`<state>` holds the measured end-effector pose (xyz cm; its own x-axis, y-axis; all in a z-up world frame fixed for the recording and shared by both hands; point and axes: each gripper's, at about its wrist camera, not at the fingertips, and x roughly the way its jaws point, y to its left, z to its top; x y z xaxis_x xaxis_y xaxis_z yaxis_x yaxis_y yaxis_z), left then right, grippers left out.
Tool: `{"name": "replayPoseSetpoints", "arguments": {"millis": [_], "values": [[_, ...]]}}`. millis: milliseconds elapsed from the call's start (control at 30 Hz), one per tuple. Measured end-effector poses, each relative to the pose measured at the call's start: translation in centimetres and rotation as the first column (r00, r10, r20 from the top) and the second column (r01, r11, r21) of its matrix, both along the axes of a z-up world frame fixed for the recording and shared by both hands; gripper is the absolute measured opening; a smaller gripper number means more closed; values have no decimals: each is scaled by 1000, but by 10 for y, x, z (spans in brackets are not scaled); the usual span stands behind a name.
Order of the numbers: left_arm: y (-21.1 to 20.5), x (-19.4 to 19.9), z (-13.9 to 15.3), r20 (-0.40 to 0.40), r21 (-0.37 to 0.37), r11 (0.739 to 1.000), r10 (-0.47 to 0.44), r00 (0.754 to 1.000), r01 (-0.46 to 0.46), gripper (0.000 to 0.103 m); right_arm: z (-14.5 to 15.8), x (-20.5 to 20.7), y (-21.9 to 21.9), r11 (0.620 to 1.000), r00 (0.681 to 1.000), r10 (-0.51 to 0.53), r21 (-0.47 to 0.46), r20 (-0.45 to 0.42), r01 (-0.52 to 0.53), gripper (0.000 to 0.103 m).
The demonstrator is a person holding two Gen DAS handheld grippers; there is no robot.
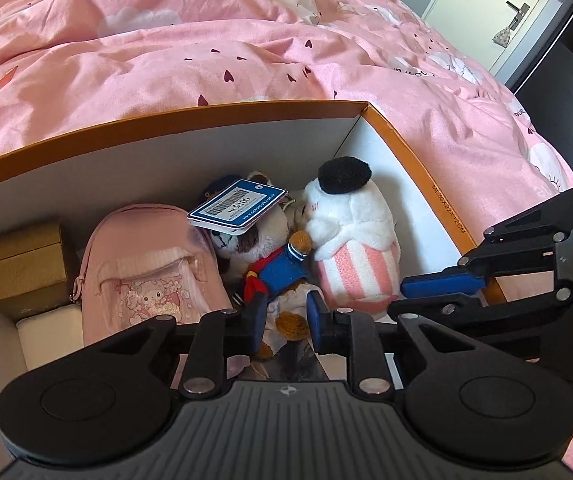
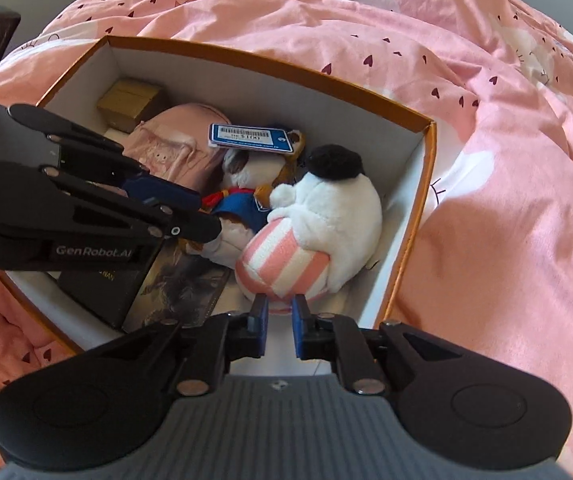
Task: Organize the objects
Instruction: 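Lower the bear keychain with the left tool while the right tool lowers the dog plush into the box, then open both tools to release the plushes and withdraw from the box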
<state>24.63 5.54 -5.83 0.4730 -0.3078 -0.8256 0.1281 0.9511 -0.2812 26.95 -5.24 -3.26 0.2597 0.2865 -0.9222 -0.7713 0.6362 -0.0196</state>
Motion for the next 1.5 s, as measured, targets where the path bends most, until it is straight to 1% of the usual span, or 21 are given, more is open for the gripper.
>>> {"name": "replayPoseSetpoints", "arguments": {"millis": [67, 133, 200, 233, 300, 367, 467, 600, 733, 800, 900, 967, 1033, 1100, 1167, 1233, 1300, 1333, 1400, 1500], "values": [[-2, -1, 0, 2, 7, 1000, -7, 1000, 7, 27, -6, -3, 6, 1000, 999, 12, -24, 41, -11, 13], [-3, -1, 1, 6, 19, 1000, -13, 1000, 13, 27, -12, -5, 13, 997, 994, 39, -74, 106, -32, 13], [-3, -1, 2, 12, 25, 1000, -19, 1000, 18, 27, -18, -4, 18, 992, 985, 61, -121, 162, -42, 9], [-3, 0, 2, 12, 24, 1000, -19, 1000, 19, 27, -19, -3, 21, 990, 982, 75, -133, 175, -52, 10], [-5, 3, 0, 8, 30, 999, -19, 1000, 19, 27, -21, -3, 23, 986, 978, 95, -150, 184, -68, 14], [-8, 6, -5, -6, 51, 998, -19, 1000, 19, 27, -24, -5, 25, 982, 972, 118, -169, 201, -84, 16], [-11, 9, -7, -9, 56, 998, -25, 1000, 25, 26, -25, -5, 23, 981, 971, 125, -174, 205, -90, 17], [-18, 12, -8, 3, 105, 994, -29, 1000, 28, 24, -23, -3, 22, 984, 972, 121, -152, 202, -90, 17], [-20, 13, -7, 4, 112, 994, -13, 1000, 12, 24, -15, -3, 18, 992, 978, 91, -101, 188, -73, 17], [-21, 9, -2, 25, 108, 994, -3, 1000, 0, 25, -9, -7, 16, 994, 976, 86, -83, 201, -71, 25], [-24, -4, 11, 84, 115, 993, 10, 996, -20, 25, 4, -17, 9, 997, 973, 77, -41, 216, -70, 33], [-29, -14, 24, 128, 127, 991, 16, 992, -33, 25, 12, -24, 3, 998, 972, 63, -11, 227, -62, 36], [-32, -26, 36, 160, 129, 990, 30, 987, -51, 25, 22, -34, -5, 998, 969, 46, 24, 242, -53, 37], [-35, -38, 48, 183, 119, 990, 51, 982, -74, 25, 32, -44, -14, 997, 965, 24, 62, 262, -41, 41], [-37, -51, 60, 217, 94, 992, 66, 974, -88, 29, 42, -55, -23, 995, 957, -8, 99, 289, -22, 43], [-40, -64, 71, 243, 61, 993, 81, 967, -98, 33, 51, -65, -33, 989, 950, -46, 148, 308, 0, 44], [-41, -77, 79, 263, 27, 994, 95, 960, -105, 34, 58, -74, -44, 978, 945, -93, 206, 315, 27, 52], [-43, -85, 82, 272, 12, 994, 100, 957, -107, 36, 62, -81, -52, 970, 940, -120, 239, 318, 43, 53], [-46, -98, 86, 283, -2, 995, 96, 954, -100, 37, 66, -93, -64, 956, 933, -162, 286, 321, 67, 58], [-51, -114, 85, 288, -7, 996, 90, 953, -91, 40, 68, -108, -82, 935, 922, -225, 337, 315, 113, 60]]}}
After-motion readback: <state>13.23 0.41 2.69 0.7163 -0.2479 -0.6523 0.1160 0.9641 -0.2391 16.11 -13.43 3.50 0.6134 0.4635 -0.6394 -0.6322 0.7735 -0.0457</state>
